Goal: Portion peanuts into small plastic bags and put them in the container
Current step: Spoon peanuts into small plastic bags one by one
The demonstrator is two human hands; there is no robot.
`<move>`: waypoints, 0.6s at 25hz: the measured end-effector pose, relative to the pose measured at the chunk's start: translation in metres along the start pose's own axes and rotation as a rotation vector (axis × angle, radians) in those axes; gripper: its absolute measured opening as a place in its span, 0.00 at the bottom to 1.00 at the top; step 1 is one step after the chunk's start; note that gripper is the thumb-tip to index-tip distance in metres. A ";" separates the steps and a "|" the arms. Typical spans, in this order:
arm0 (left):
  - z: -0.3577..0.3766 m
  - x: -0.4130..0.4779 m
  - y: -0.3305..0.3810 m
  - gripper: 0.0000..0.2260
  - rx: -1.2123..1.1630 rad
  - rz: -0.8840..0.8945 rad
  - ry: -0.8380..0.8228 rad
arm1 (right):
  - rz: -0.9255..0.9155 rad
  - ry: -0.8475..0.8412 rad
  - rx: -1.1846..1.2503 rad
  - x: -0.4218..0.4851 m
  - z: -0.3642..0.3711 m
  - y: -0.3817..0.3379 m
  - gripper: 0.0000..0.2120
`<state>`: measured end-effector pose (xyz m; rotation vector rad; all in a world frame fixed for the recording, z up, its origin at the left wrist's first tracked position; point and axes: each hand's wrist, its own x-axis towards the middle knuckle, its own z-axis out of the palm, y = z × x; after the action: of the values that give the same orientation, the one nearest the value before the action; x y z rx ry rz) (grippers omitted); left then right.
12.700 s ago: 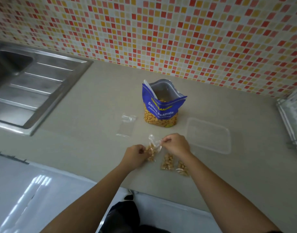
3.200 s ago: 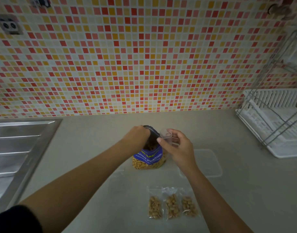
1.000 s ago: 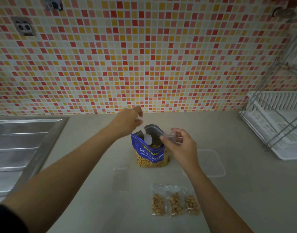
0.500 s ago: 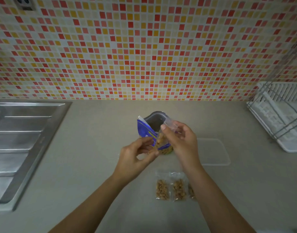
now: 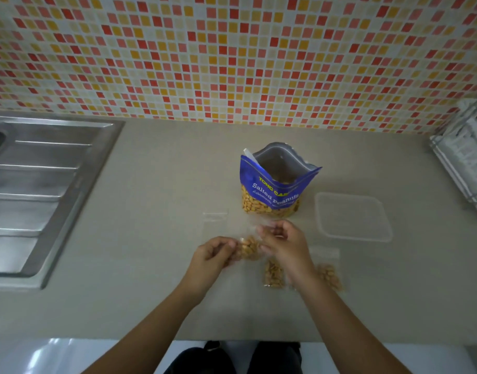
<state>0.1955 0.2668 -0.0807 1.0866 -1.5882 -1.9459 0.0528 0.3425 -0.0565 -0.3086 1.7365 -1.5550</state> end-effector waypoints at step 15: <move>0.009 -0.013 -0.036 0.04 0.611 -0.086 0.150 | -0.143 -0.138 -1.055 0.032 -0.008 0.023 0.02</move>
<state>0.2026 0.2917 -0.1105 1.5057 -2.1387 -1.4030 0.0333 0.3337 -0.0902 -1.0328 2.3113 -0.5391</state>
